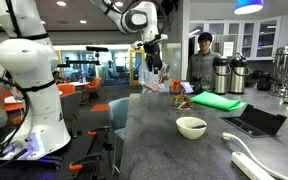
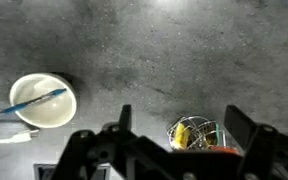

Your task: Move the bowl forward

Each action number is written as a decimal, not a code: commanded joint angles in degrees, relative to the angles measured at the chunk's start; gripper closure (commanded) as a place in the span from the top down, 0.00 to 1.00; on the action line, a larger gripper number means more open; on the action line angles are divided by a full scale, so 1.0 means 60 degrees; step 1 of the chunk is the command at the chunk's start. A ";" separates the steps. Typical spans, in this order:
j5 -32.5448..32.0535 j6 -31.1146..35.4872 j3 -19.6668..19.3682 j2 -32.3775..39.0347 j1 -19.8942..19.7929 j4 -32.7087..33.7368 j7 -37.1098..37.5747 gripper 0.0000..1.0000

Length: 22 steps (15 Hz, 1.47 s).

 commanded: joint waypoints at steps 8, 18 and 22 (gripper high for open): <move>-0.0641 -0.0050 -0.0082 0.0564 -0.0298 0.0521 0.0015 1.00; -0.2983 0.0305 -0.1350 0.4594 -0.0711 0.3178 0.1806 1.00; -0.3192 0.0268 -0.1901 0.5735 -0.0243 0.3753 0.3179 1.00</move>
